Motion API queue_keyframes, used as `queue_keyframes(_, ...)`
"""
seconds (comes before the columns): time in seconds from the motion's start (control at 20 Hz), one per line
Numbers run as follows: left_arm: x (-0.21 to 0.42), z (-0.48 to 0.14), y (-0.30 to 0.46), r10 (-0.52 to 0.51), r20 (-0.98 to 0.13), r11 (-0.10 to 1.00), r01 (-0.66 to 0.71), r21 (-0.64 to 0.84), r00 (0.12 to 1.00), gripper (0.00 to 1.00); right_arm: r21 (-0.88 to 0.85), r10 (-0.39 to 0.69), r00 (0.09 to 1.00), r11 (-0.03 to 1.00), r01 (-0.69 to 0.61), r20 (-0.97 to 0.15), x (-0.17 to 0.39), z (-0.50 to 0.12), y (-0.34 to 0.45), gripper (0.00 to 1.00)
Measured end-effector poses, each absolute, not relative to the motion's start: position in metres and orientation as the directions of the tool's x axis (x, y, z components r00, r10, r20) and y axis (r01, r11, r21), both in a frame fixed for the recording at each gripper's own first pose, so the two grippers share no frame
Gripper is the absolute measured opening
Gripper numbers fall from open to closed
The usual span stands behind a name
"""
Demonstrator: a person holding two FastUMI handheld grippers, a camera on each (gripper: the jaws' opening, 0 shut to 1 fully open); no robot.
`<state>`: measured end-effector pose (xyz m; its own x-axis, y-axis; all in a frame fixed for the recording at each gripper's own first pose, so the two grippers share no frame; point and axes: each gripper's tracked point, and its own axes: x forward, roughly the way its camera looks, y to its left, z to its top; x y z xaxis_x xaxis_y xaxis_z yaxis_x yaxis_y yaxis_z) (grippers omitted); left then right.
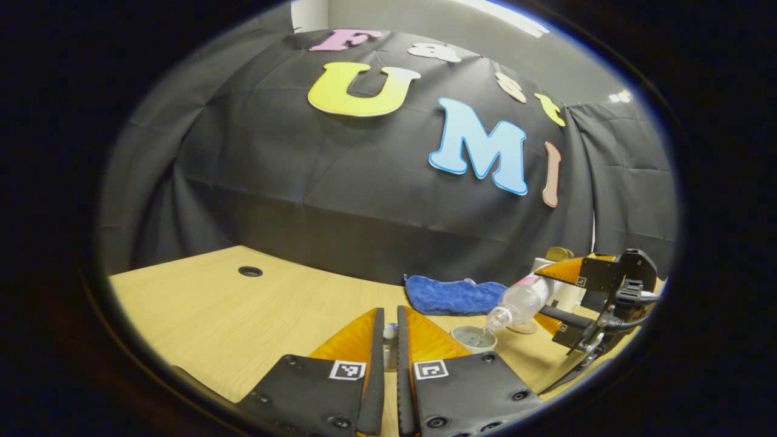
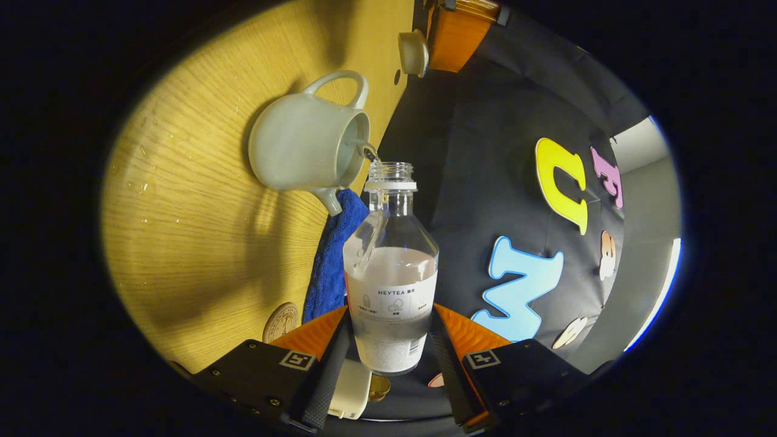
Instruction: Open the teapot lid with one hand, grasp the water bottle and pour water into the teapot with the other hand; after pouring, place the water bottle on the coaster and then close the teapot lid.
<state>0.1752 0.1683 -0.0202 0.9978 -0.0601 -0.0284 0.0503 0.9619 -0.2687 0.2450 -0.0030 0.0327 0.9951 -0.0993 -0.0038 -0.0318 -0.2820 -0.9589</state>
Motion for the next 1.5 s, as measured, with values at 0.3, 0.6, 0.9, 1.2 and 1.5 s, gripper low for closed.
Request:
queue_keyframes(0.3, 0.175, -0.020, 0.168, -0.059, -0.032, 0.963, 0.048, -0.265, 0.998, 0.15, -0.916, -0.083, 0.995, -0.402, 0.010, 0.047, 0.250, 0.043, -0.001, 0.75)
queue_keyframes(0.6, 0.176, -0.020, 0.168, -0.060, -0.031, 0.963, 0.049, -0.266, 0.998, 0.16, -0.888, -0.049, 0.995, -0.457, 0.051, 0.083, 0.252, 0.050, 0.001, 0.74)
queue_keyframes(0.9, 0.175, -0.020, 0.169, -0.061, -0.030, 0.962, 0.051, -0.267, 0.998, 0.16, -0.857, -0.004, 0.994, -0.507, 0.091, 0.108, 0.252, 0.055, 0.006, 0.75)
queue_keyframes(1.2, 0.177, -0.020, 0.170, -0.060, -0.030, 0.960, 0.049, -0.277, 0.998, 0.16, -0.807, 0.037, 0.992, -0.578, 0.119, 0.120, 0.255, 0.064, 0.012, 0.75)
queue_keyframes(1.5, 0.176, -0.020, 0.170, -0.059, -0.030, 0.959, 0.048, -0.280, 0.998, 0.16, -0.767, 0.051, 0.991, -0.628, 0.127, 0.122, 0.254, 0.069, 0.015, 0.75)
